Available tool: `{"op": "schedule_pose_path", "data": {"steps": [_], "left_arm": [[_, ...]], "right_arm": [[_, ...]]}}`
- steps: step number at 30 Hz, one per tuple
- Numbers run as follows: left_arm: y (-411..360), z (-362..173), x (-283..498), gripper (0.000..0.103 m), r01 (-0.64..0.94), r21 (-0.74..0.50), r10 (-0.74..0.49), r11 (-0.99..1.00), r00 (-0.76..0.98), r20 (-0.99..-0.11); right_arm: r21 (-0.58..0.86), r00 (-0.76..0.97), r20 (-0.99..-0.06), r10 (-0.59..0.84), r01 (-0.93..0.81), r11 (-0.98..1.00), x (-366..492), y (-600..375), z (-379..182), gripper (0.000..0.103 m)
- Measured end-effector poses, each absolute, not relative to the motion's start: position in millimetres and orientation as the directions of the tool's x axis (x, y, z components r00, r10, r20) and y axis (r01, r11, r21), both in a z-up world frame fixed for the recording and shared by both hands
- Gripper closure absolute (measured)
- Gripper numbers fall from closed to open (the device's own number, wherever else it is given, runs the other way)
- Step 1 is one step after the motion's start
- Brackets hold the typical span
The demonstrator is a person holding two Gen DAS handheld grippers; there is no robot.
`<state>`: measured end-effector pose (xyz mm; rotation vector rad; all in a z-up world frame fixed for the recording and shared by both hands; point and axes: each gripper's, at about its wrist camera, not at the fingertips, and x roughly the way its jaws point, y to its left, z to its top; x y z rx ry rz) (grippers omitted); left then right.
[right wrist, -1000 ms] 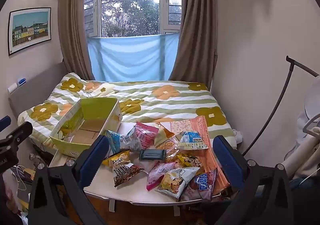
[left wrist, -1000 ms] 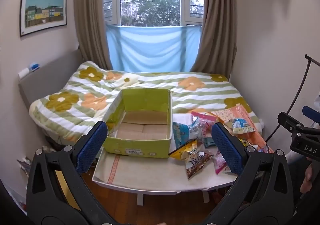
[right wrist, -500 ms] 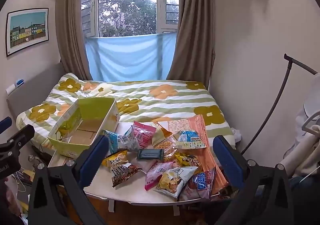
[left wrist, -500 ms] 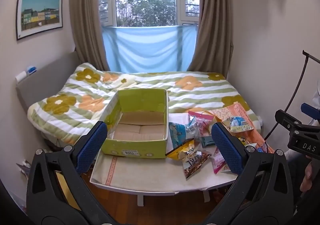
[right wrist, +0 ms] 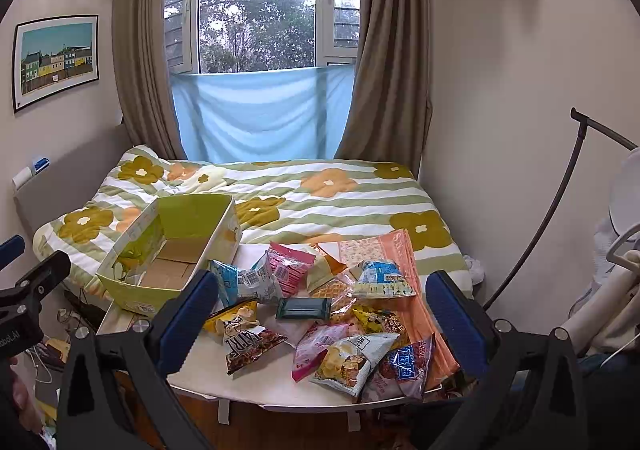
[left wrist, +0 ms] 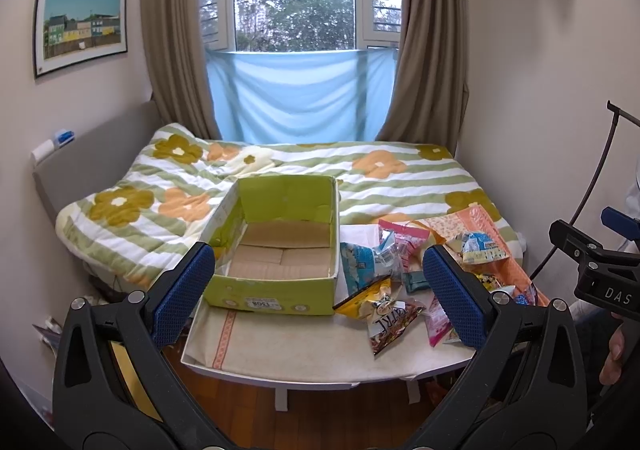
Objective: Organize snacks
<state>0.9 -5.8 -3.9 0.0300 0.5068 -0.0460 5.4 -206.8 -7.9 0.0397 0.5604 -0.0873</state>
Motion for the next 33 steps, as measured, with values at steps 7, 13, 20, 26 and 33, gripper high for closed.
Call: {"op": "schedule_pose_path", "data": {"steps": [7,13,20,26,33], "left_arm": [[-3,-5,1,0.0,0.054,0.017,-0.039,0.998,0.873,-0.486],[-4,-4,2,0.0,0.059,0.02,-0.042,0.998,0.873,-0.487],[-4,-4,2,0.0,0.061,0.018,-0.044,0.998,0.871,-0.488],[-4,-5,2,0.0,0.061,0.019,-0.044,0.998,0.872,-0.488],[-3,-5,2,0.0,0.061,0.018,-0.044,0.998,0.871,-0.489]], "right_arm": [[0.009,0.843,-0.533,-0.075,0.094,0.995,5,-200,-10,0.0],[0.01,0.843,-0.533,-0.073,0.092,0.996,6,-200,-10,0.0],[0.01,0.844,-0.532,-0.073,0.093,0.996,6,-200,-9,0.0],[0.013,0.844,-0.532,-0.07,0.091,0.996,6,-198,-8,0.0],[0.021,0.844,-0.533,-0.061,0.085,0.996,6,-194,-7,0.0]]}}
